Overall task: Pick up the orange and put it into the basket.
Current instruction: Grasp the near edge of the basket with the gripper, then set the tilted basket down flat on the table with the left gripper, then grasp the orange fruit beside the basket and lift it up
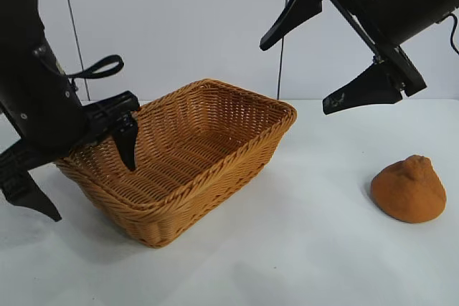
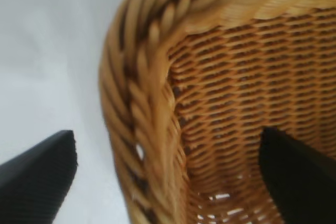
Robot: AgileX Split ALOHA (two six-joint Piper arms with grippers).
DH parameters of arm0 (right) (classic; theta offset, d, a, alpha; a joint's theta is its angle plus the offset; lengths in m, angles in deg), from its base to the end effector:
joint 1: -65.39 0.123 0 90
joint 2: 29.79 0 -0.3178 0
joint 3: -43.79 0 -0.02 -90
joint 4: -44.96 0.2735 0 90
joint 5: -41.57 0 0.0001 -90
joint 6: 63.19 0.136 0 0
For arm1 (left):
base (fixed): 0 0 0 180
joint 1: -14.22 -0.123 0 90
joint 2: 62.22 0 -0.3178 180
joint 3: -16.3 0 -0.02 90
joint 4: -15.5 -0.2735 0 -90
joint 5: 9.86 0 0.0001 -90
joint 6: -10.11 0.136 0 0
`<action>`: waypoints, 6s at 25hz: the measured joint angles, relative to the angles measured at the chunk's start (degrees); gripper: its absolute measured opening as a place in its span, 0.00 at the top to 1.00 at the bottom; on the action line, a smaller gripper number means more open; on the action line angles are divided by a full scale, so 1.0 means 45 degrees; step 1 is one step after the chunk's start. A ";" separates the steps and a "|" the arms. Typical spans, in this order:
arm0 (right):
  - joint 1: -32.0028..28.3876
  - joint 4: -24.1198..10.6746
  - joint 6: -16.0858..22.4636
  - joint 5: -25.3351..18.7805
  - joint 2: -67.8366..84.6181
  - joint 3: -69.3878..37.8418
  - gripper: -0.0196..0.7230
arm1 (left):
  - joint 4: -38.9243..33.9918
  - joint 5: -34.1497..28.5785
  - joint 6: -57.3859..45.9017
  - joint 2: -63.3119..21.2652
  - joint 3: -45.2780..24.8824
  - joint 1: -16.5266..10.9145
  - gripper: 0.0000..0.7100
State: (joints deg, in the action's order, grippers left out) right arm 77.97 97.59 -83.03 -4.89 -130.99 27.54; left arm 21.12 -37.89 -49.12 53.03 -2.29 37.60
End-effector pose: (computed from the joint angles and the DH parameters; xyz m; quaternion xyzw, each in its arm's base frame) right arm 0.3432 0.1569 0.2301 -0.0006 0.9241 0.3523 0.1480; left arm 0.3547 -0.1602 0.1064 -0.3408 0.9264 -0.1261 0.0987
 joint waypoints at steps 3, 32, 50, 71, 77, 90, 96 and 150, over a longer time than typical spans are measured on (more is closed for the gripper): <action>0.0000 -0.0030 0.0000 -0.0010 0.0000 0.0000 0.04 | 0.0029 0.0160 0.0000 0.0293 0.0000 0.0000 0.06; 0.0000 -0.0238 0.0110 -0.0187 0.0000 0.0000 0.04 | 0.3072 -0.2615 0.6605 -0.0247 0.2837 -0.2294 0.88; 0.0000 -0.0323 0.0187 -0.0330 0.0000 0.0000 0.04 | 0.3149 -0.4379 0.9669 0.1008 0.4401 -0.2345 0.88; 0.0000 -0.0387 0.0265 -0.0318 0.0000 0.0000 0.04 | 0.3551 -0.5671 1.2125 0.3944 0.6437 -0.2334 0.86; 0.0000 -0.0387 0.0290 -0.0304 0.0000 0.0000 0.04 | 0.3678 -0.5878 1.2125 0.3960 0.6437 -0.2334 0.26; 0.0000 -0.0444 0.0290 -0.0280 0.0000 0.0000 0.04 | 0.2196 -0.7732 1.2154 0.1945 0.8133 -0.2351 0.08; 0.0000 -0.0474 0.0290 -0.0237 0.0000 0.0000 0.04 | -0.0007 -0.8717 1.2106 0.1668 0.8881 -0.3058 0.08; 0.0000 -0.0697 0.0290 -0.0280 0.0000 0.0000 0.04 | -0.0506 -0.7331 1.3164 -2.0174 -0.6771 -0.3624 0.10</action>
State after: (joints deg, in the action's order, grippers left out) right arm 77.97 94.46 -81.73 -6.15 -130.99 27.54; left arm 18.84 -70.88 10.11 -37.75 -32.76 21.29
